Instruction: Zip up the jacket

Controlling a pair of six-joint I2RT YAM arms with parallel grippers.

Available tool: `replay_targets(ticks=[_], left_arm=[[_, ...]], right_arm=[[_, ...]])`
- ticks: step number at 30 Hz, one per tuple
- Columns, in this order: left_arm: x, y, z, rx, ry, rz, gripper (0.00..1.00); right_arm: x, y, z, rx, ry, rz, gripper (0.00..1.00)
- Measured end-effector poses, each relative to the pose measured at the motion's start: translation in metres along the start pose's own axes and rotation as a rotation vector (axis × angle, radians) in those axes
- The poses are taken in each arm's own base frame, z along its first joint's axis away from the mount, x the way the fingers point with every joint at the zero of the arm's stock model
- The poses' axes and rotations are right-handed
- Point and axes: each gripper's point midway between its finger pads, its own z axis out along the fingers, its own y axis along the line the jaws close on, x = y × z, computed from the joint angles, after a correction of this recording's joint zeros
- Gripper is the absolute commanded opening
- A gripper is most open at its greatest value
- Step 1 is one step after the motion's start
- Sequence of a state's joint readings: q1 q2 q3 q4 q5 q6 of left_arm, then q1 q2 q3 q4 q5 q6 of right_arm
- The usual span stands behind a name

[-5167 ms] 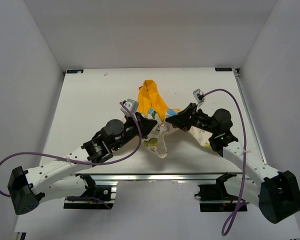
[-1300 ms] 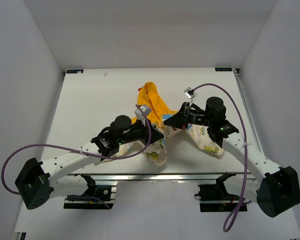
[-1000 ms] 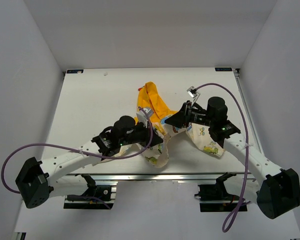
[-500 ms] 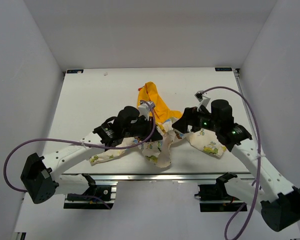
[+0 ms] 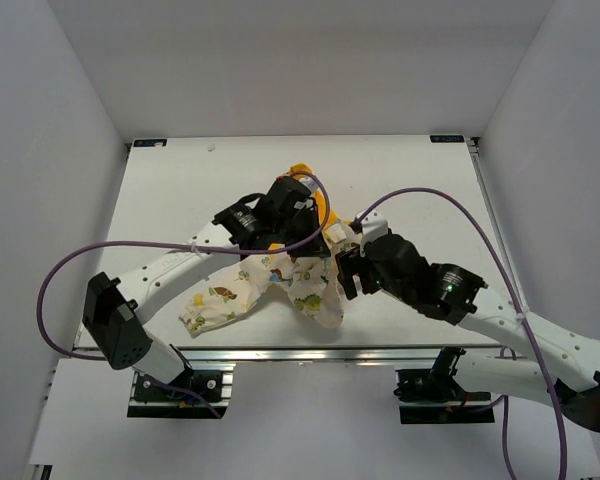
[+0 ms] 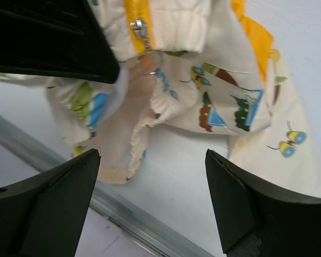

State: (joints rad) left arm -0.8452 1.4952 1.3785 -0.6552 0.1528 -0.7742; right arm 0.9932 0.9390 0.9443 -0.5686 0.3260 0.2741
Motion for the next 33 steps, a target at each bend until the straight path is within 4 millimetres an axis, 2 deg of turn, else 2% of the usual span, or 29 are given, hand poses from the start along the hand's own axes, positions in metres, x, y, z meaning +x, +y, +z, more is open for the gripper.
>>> replay_targets(ticks=[3,7,11,17,21,28,33], left_arm=[[0.004,0.007,0.001,-0.059,0.031,-0.036,0.00],[0.007,0.013,-0.004,-0.103,0.051,-0.063,0.00],[0.011,0.017,-0.006,-0.126,0.063,-0.083,0.00],[0.013,0.018,-0.006,-0.133,0.069,-0.100,0.00],[0.013,0.018,-0.006,-0.135,0.069,-0.106,0.00],[0.012,0.015,-0.006,-0.121,0.068,-0.109,0.00],[0.011,0.014,-0.004,-0.108,0.067,-0.111,0.00]], right_arm=[[0.003,-0.006,0.006,0.075,0.004,-0.037,0.79],[-0.006,-0.007,0.012,0.123,-0.038,-0.060,0.73],[-0.017,-0.002,0.019,0.114,-0.108,-0.066,0.70],[-0.022,0.006,0.032,0.086,-0.143,-0.099,0.68],[-0.019,0.010,0.041,0.073,-0.136,-0.125,0.68],[-0.021,0.015,0.046,0.049,-0.159,-0.139,0.66],[-0.017,0.016,0.052,0.044,-0.179,-0.125,0.57]])
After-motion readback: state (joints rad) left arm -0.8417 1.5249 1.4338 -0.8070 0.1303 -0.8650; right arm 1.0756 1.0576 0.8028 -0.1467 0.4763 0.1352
